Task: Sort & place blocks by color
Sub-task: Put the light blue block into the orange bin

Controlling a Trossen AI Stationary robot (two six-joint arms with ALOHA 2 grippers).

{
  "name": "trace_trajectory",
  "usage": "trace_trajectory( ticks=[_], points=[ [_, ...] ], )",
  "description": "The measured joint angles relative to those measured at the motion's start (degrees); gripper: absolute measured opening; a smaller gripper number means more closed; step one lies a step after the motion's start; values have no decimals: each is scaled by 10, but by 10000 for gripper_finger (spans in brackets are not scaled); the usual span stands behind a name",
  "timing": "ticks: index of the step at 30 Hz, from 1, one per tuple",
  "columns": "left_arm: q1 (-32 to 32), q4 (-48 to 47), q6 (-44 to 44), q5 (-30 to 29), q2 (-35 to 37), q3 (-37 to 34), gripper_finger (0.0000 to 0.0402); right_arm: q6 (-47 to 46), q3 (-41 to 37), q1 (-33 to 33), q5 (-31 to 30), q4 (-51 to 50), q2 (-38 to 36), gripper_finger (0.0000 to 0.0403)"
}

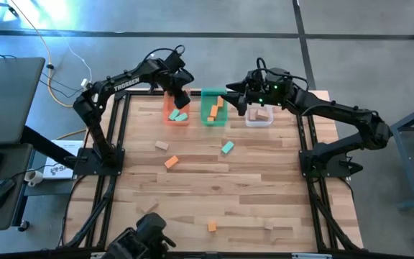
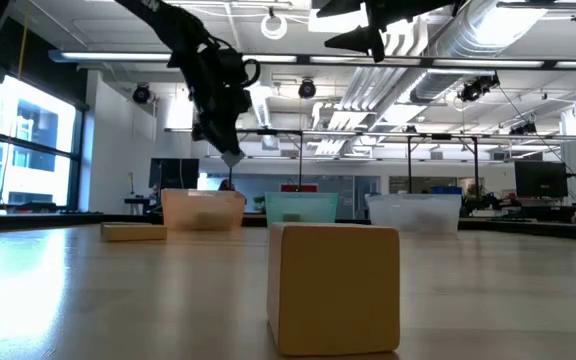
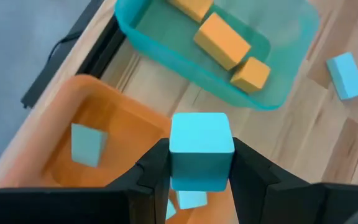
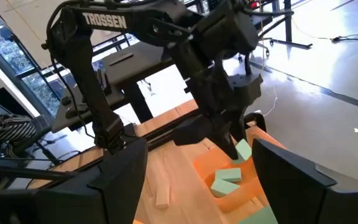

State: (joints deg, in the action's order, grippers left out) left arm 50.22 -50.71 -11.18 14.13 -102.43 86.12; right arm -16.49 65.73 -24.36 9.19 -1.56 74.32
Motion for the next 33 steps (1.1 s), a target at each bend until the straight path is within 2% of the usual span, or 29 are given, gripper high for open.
trace_trajectory(
  ticks=[7, 16, 24, 33],
  points=[
    [16, 17, 20, -27, 0, -45, 101, -2, 0, 0, 0, 0, 0, 277],
    [19, 38, 24, -29, 0, -78, 101, -2, 0, 0, 0, 0, 0, 277],
    [19, 48, 31, -32, 0, -78, 101, -2, 0, 0, 1, 0, 0, 277],
    [19, 59, 31, -63, 0, -78, 106, -2, 0, 0, 2, 0, 0, 277]
  ],
)
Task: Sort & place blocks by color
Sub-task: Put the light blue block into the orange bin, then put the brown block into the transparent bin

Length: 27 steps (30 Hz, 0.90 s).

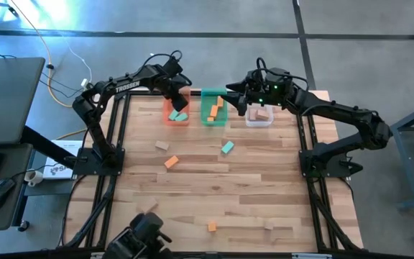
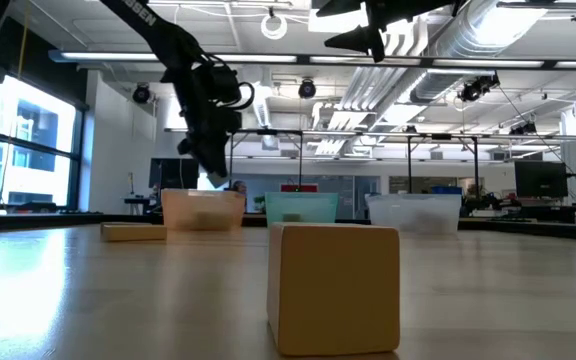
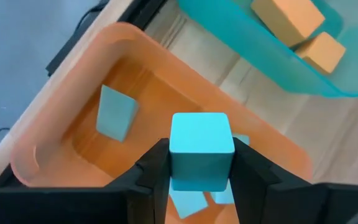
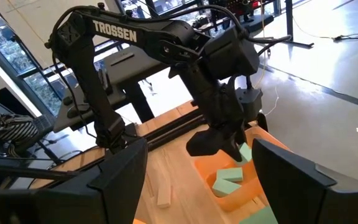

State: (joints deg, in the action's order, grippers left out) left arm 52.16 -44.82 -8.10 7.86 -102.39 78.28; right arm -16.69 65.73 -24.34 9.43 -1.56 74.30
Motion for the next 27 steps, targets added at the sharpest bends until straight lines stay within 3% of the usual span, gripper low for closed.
trace_trajectory(
  ticks=[13, 27],
  points=[
    [0, 28, 10, -2, 0, 0, 127, 1, 0, 0, 0, 0, 0, 277],
    [0, 26, 10, -2, 0, 0, 213, 2, 0, 0, 0, -25, 0, 277]
  ],
)
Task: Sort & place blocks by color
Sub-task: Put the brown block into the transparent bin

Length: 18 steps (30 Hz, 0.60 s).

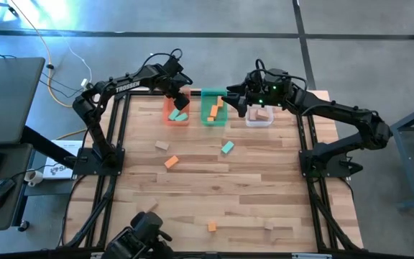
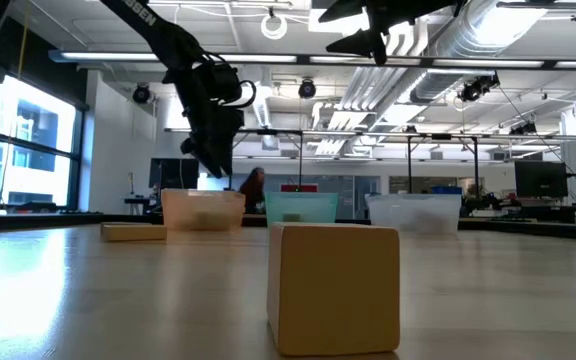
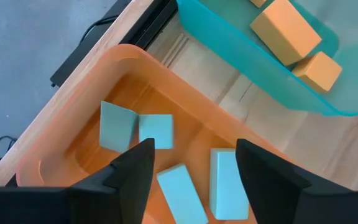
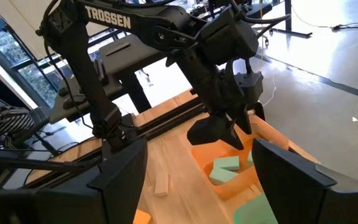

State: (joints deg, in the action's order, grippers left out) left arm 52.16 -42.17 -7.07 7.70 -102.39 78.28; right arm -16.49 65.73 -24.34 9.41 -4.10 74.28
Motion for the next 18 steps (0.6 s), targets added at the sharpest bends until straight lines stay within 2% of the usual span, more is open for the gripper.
trace_trajectory(
  ticks=[8, 18],
  points=[
    [0, -11, 0, -24, 0, 4, 234, -3, 0, 0, 0, 0, 0, 277],
    [-1, -46, -21, -28, 1, 65, 235, 0, 0, 0, -30, 0, 0, 277]
  ],
)
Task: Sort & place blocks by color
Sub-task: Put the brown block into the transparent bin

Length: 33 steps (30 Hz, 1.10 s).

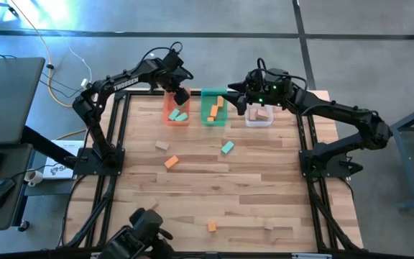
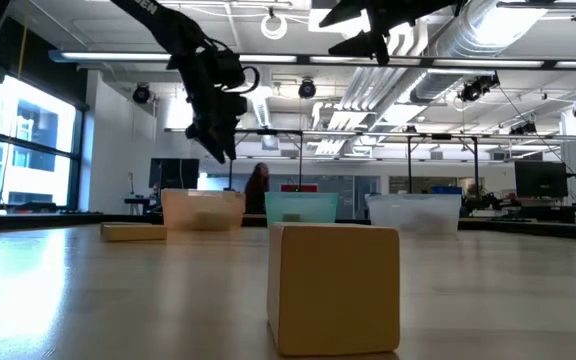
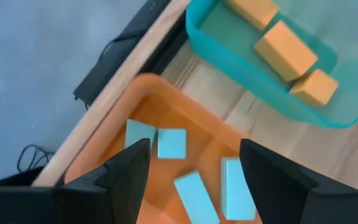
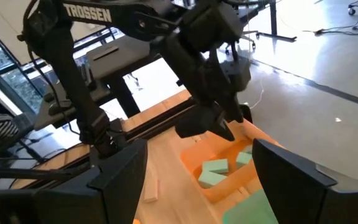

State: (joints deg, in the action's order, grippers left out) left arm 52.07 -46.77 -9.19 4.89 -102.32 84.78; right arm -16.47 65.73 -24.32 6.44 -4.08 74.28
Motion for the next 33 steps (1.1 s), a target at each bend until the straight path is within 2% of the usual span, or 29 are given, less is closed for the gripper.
trace_trajectory(
  ticks=[7, 16, 26, 33],
  points=[
    [-6, -68, -9, 0, 16, 43, 235, 2, 1, 5, 0, 14, 21, 277],
    [-33, -158, -7, 0, 92, 45, 235, 0, 1, 34, 5, 89, 62, 277],
    [-89, -192, 105, 9, 213, -27, 235, -14, 1, 60, 8, 59, 68, 277],
    [-137, -232, 181, 9, 249, -73, 235, 2, 1, 77, 22, 58, 67, 277]
  ],
)
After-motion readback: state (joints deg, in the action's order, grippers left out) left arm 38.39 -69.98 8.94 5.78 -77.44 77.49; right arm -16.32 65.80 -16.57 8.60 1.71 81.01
